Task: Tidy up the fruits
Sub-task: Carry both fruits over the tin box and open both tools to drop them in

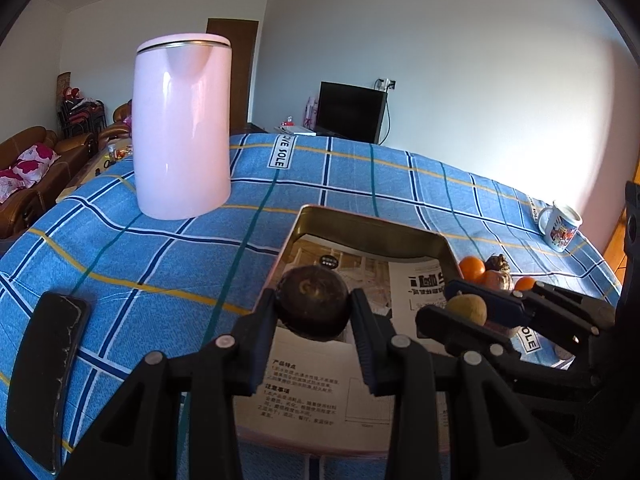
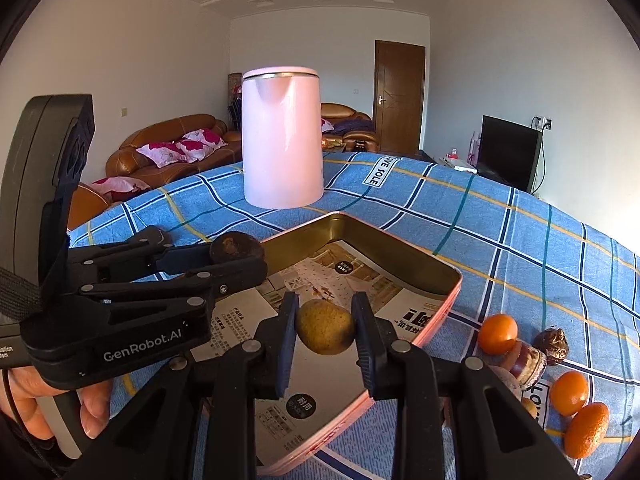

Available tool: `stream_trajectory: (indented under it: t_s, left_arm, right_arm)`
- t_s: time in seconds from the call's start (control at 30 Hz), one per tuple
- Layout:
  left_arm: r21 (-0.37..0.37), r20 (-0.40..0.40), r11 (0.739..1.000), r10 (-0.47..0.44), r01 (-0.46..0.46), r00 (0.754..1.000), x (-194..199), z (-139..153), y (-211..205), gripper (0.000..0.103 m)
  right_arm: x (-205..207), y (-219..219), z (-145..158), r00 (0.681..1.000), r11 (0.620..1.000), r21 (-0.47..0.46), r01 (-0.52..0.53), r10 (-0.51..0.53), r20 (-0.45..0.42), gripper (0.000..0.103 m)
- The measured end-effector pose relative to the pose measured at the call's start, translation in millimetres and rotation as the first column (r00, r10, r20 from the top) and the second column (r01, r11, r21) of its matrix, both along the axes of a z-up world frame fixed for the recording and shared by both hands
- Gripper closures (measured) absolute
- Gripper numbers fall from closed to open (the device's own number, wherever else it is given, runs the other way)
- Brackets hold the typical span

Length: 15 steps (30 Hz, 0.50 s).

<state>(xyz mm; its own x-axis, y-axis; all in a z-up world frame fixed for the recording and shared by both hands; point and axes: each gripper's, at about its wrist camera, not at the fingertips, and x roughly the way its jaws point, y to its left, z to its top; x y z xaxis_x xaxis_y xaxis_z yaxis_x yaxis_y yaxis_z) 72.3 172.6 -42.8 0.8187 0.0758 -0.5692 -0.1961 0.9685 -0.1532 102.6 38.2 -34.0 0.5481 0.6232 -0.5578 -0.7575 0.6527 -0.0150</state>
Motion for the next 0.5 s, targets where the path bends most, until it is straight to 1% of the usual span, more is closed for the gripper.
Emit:
stream_trajectory:
  t_s: [0.13,0.33,0.4,0.43,0.47,0.5]
  left_arm:
    - [0.004,-0.017,1.000,0.006,-0.006,1.000,3,-4,1,0.065]
    - [0.015,-0.027,1.000,0.009,-0.008,1.000,4,-5,0,0.064]
    - [0.020,-0.024,1.000,0.017,-0.016,1.000,3,-5,-1,0.064]
    - [0.022,-0.021,1.000,0.021,-0.020,1.000,2,-5,-1,0.062]
    - [0.016,-0.017,1.000,0.019,-0.019,1.000,1,-4,-2,0.061]
    - [0.013,-0.011,1.000,0.020,-0.020,1.000,0,-4,-2,0.060]
  right_arm:
    - [5,10,-5,0.999,0.999,-0.050,-0.002,0.001,-0.038,0.074]
    - [12,15,-13,0.996,0.997,-0.082,-0.014,0.006,-0.093,0.074]
    - [14,16,-14,0.995,0.996,-0.091,-0.009,0.000,-0.100,0.069]
    - [14,16,-14,0.995,0.996,-0.092,-0.010,0.000,-0.100,0.062]
    - [13,16,-14,0.995,0.996,-0.093,-0.012,0.003,-0.101,0.048]
    - [13,16,-14,0.995,0.996,-0.093,-0.009,0.000,-0.097,0.044]
